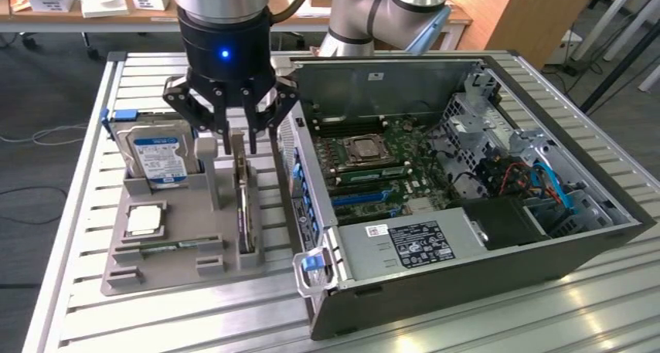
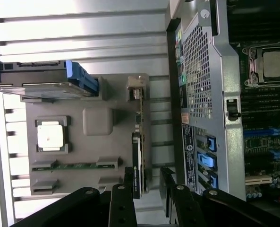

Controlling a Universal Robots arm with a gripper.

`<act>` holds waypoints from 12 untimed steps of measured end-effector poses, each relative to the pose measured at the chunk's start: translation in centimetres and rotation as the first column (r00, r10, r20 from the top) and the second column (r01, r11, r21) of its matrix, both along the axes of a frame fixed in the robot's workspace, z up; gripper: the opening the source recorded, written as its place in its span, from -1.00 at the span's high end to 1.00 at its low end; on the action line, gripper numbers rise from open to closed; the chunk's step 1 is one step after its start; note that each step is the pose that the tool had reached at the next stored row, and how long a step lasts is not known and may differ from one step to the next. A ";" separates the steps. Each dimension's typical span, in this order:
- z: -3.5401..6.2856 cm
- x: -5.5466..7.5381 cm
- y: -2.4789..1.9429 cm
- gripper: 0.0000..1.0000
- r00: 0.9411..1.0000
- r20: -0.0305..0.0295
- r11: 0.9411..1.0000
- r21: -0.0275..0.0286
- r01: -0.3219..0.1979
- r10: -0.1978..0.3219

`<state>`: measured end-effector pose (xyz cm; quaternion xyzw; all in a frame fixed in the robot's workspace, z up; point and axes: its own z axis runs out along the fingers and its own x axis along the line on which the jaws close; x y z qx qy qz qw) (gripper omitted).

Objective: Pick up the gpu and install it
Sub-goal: 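Pick up the gpu and move the gpu toward the slot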

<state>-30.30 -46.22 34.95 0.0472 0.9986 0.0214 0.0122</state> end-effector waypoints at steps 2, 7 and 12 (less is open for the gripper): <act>-0.36 0.0 0.00 0.29 1.000 0.000 1.000 0.000 0.000 0.000; -1.24 0.0 0.00 0.29 1.000 0.000 1.000 0.000 0.000 0.000; -2.15 0.0 0.00 0.29 1.000 0.000 1.000 0.000 0.000 0.000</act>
